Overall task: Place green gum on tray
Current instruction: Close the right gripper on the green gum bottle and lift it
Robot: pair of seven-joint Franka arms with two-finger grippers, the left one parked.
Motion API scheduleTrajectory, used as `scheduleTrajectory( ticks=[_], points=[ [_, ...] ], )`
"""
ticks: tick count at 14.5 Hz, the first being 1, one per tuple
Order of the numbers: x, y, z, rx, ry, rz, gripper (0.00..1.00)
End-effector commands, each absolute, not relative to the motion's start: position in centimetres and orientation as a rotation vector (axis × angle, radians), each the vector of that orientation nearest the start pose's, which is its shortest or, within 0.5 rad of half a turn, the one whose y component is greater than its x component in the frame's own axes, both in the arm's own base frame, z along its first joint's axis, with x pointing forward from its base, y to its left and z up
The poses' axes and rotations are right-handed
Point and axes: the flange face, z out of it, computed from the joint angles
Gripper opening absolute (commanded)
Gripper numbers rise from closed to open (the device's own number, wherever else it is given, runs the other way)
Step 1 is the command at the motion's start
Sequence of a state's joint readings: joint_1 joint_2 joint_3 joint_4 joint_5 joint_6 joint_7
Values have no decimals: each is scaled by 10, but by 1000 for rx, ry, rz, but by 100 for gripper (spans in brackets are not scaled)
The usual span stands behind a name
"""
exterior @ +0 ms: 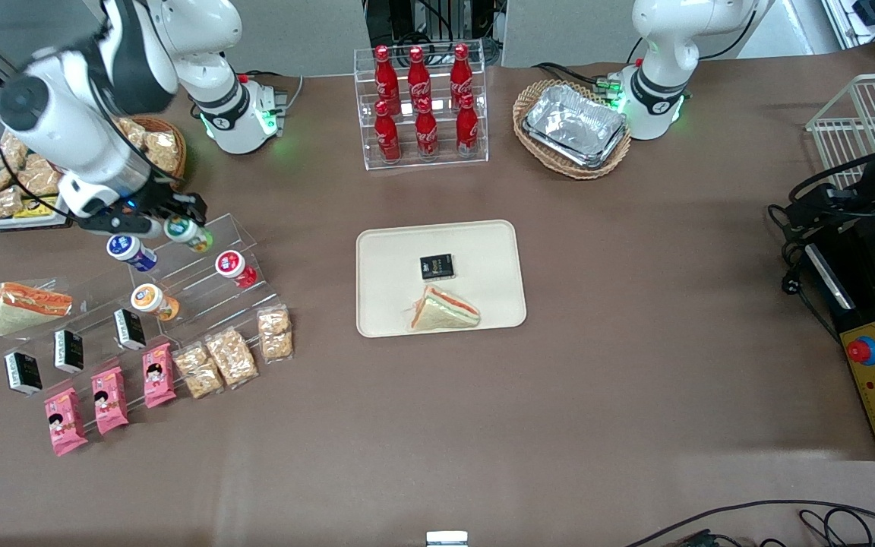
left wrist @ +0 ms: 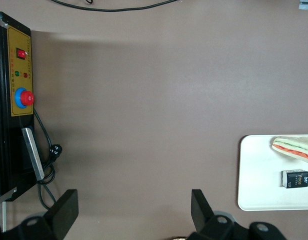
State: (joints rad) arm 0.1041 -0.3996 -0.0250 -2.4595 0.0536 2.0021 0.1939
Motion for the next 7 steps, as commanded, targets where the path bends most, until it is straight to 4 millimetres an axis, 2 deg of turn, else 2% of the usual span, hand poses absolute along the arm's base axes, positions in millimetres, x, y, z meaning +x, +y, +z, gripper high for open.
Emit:
scheduleTrajectory(
  ticks=[1, 3, 4, 5, 7],
  points=[
    [408, 49, 553, -3101, 154, 98, 40],
    [409, 51, 606, -3101, 143, 81, 40],
    [407, 54, 624, -3100, 136, 65, 40],
    [405, 62, 634, -3100, 118, 47, 40],
    [402, 105, 633, -3123, 157, 39, 40]
  ],
)
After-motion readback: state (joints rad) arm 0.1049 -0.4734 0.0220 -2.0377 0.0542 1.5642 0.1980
